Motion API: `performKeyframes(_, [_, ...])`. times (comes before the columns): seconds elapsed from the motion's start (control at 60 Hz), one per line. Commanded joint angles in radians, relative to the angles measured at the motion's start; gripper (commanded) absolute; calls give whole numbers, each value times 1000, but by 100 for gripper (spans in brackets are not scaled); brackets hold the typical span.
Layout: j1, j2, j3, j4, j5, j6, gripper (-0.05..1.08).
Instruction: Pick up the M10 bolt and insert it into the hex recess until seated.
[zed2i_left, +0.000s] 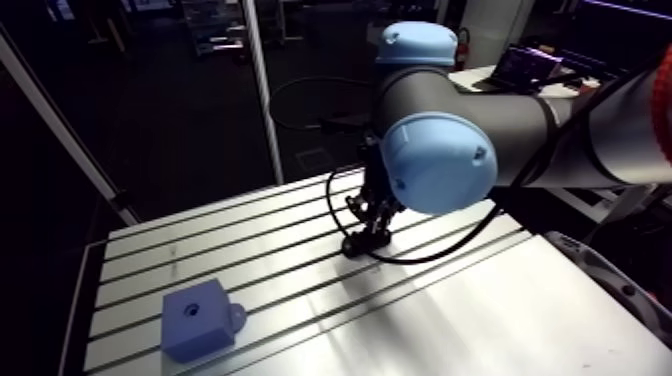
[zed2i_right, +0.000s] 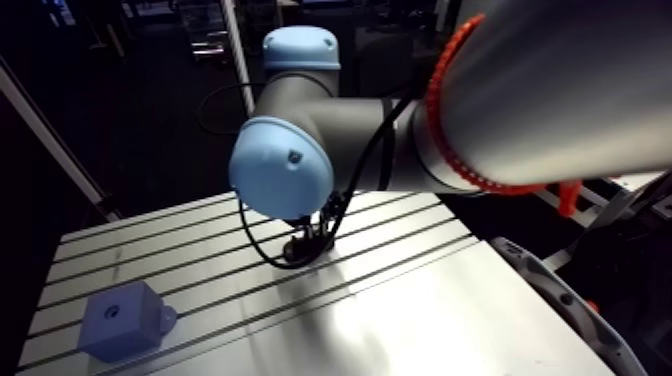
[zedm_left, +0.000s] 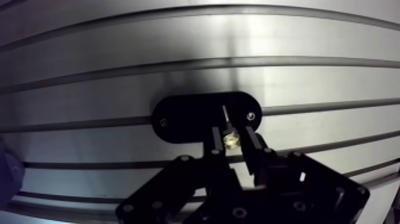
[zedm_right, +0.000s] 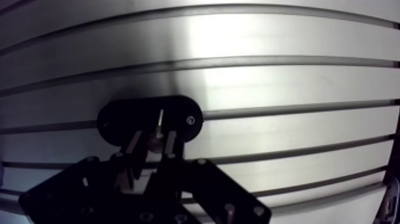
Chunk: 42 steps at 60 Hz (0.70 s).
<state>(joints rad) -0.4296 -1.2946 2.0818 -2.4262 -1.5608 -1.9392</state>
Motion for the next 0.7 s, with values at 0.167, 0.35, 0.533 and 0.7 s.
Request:
performKeyframes(0.167, [-3,-1,-1,0,0,-2,69])
performKeyframes(0.35, [-3,-1,1,0,0,-2,69])
performKeyframes(0.533, [-3,-2,0,0,0,-4,71])
performKeyframes(0.7, [-3,-7,1,0,2,-5,73])
